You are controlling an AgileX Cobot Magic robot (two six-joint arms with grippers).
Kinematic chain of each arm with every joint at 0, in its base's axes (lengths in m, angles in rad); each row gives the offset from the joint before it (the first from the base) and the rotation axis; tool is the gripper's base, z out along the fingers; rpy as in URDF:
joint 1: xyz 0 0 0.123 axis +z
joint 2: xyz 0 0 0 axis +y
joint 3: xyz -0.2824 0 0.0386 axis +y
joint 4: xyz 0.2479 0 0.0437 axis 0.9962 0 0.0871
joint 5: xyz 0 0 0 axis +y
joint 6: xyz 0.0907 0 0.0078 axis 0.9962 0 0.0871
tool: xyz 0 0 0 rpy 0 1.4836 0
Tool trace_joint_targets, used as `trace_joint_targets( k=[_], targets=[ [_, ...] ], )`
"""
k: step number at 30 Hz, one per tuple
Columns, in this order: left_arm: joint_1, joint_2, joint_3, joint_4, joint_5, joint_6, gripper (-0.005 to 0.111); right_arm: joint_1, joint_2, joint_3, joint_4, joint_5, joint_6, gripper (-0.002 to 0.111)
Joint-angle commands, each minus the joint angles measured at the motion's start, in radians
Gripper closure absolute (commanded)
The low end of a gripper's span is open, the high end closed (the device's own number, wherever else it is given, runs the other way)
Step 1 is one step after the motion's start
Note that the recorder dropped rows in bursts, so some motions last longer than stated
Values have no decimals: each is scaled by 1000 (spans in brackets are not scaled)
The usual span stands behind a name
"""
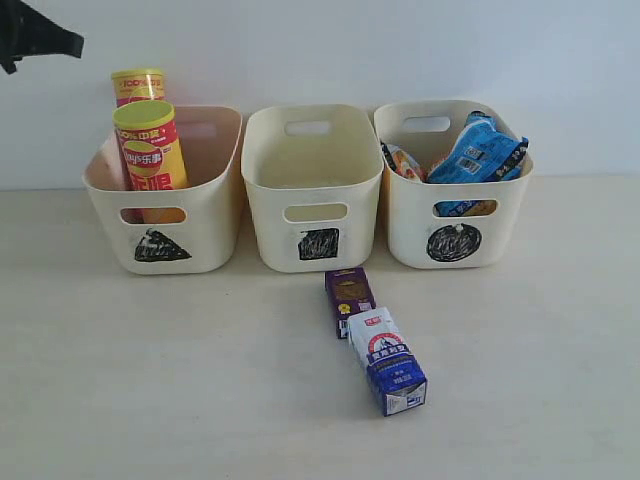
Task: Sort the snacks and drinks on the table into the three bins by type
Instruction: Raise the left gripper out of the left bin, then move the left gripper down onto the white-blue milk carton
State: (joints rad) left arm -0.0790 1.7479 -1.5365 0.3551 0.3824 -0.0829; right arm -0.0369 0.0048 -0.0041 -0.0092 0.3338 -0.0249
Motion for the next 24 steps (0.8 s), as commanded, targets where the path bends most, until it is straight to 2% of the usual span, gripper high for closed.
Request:
trace_joint_targets(
  k=[1, 3, 6, 8, 13, 16, 19, 24],
  targets=[
    [-3, -99, 62, -168, 103, 209, 103, -3, -5, 4, 1, -3, 0, 108],
    [-3, -140, 83, -307, 141, 316, 103, -3, -5, 4, 1, -3, 0, 108],
    [-3, -224, 134, -630, 238, 532, 103, -3, -5, 4, 1, -3, 0, 108],
    [-3, -252, 162, -706, 282, 577, 103, -3, -5, 4, 1, -3, 0, 108],
    [-69, -319, 261, -703, 308, 586, 103, -3, -5, 4, 1, -3, 0, 108],
    [-190, -360, 335, -701, 295, 567, 103, -3, -5, 4, 1, -3, 0, 108],
    [-307, -363, 360, -600, 298, 438, 103, -3, -5, 4, 1, -3, 0, 108],
    [-449, -358, 360, -491, 303, 304, 103, -3, -5, 4, 1, -3, 0, 108]
  ],
)
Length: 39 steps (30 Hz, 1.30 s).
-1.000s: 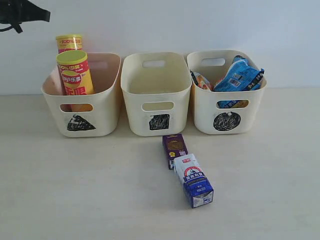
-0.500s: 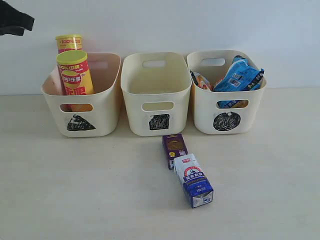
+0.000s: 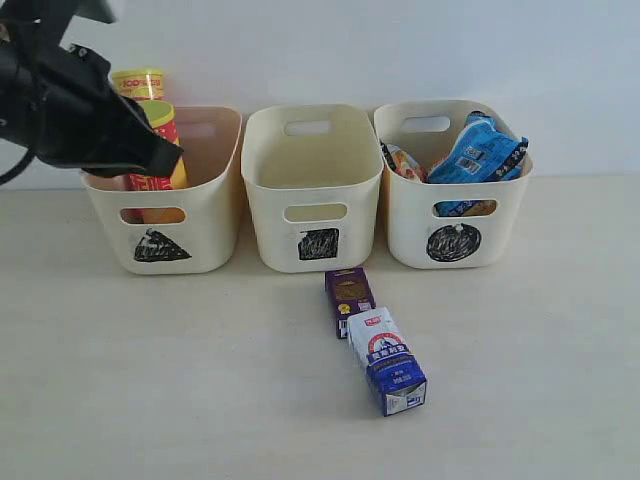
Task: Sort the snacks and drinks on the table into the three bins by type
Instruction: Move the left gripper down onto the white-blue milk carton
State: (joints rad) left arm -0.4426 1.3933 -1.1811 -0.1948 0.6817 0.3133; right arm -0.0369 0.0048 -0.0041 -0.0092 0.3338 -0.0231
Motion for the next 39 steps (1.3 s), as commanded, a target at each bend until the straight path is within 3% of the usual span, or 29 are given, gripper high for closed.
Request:
trace_joint_targets(
  k=[1, 7, 13, 18, 25, 29, 35, 37, 39],
  targets=[
    [-120, 9, 5, 64, 6, -116, 103, -3, -5, 4, 1, -3, -2, 108],
    [-246, 115, -1, 139, 15, -217, 103, -3, -5, 4, 1, -3, -2, 108],
    [-326, 295, -119, 151, 125, -299, 103, -3, -5, 4, 1, -3, -2, 108],
    [-360, 430, -231, 167, 174, -366, 103, -3, -5, 4, 1, -3, -2, 108],
    [-360, 559, -318, 161, 173, -441, 102, -3, -5, 4, 1, -3, -2, 108],
    [-360, 602, -341, 153, 150, -448, 82, -3, -5, 4, 1, -3, -2, 108],
    [-360, 635, -341, 147, 95, -491, 13, -3, -5, 4, 1, -3, -2, 108],
    [-360, 644, -341, 139, 59, -491, 2, -3, -5, 4, 1, -3, -2, 108],
    [-360, 656, -341, 139, 13, -518, 1, -3, -5, 4, 1, -3, -2, 108]
  ],
)
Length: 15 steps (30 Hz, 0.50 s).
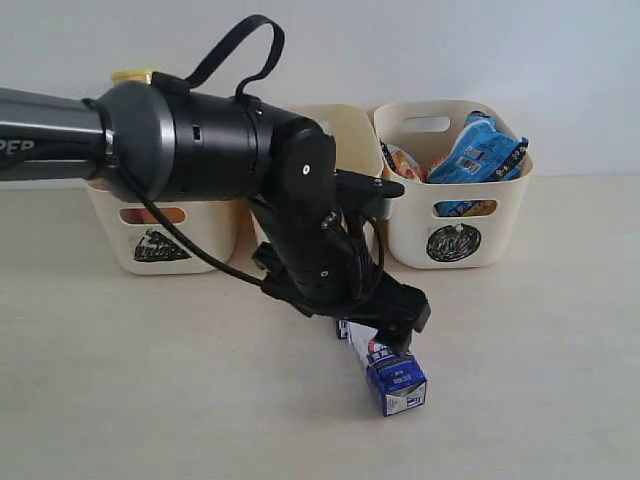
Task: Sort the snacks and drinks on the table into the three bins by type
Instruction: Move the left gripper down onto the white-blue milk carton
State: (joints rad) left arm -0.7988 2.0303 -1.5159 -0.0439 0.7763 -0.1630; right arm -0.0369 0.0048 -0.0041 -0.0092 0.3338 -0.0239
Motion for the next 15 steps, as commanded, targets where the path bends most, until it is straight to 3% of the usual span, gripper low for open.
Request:
trace_joint_targets(
  k=[1, 6, 15],
  targets=[
    [-4, 31, -6, -3, -106, -94, 3, -3, -5, 4, 1, -3, -1, 108],
    [-4, 89, -27, 65, -135, -230, 7, -3, -5, 4, 1, -3, -1, 108],
    [-24, 183, -107, 94, -110, -291, 7, -3, -5, 4, 1, -3, -1, 108]
  ],
)
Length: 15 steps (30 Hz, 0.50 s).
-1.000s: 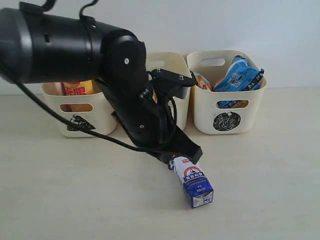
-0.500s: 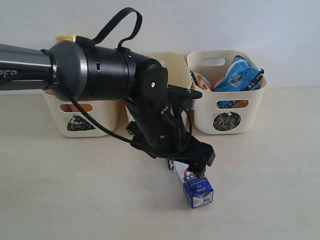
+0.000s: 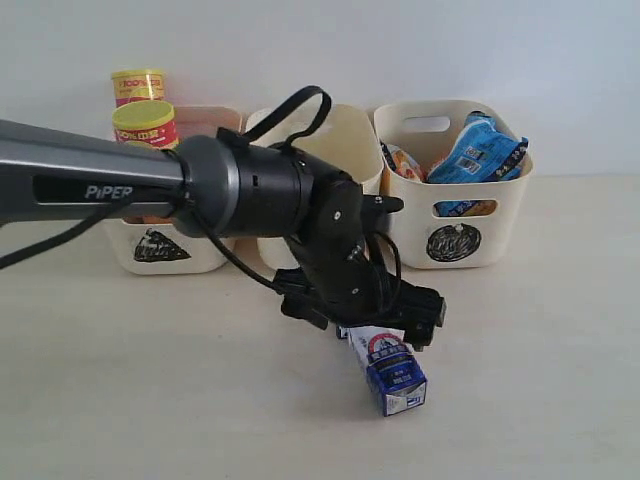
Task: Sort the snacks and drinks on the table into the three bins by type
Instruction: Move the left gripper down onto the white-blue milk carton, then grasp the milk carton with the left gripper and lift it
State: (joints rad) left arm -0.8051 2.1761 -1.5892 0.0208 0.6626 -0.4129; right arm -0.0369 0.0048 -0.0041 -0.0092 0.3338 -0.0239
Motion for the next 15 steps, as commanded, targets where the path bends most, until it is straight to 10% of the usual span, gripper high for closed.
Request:
trace_joint_targets(
  k=[1, 15],
  targets=[
    [-19, 49, -42, 51, 11, -70, 7, -3, -5, 4, 1, -3, -1, 108],
    [-18, 129, -64, 74, 19, -118, 11, -3, -5, 4, 1, -3, -1, 108]
  ],
)
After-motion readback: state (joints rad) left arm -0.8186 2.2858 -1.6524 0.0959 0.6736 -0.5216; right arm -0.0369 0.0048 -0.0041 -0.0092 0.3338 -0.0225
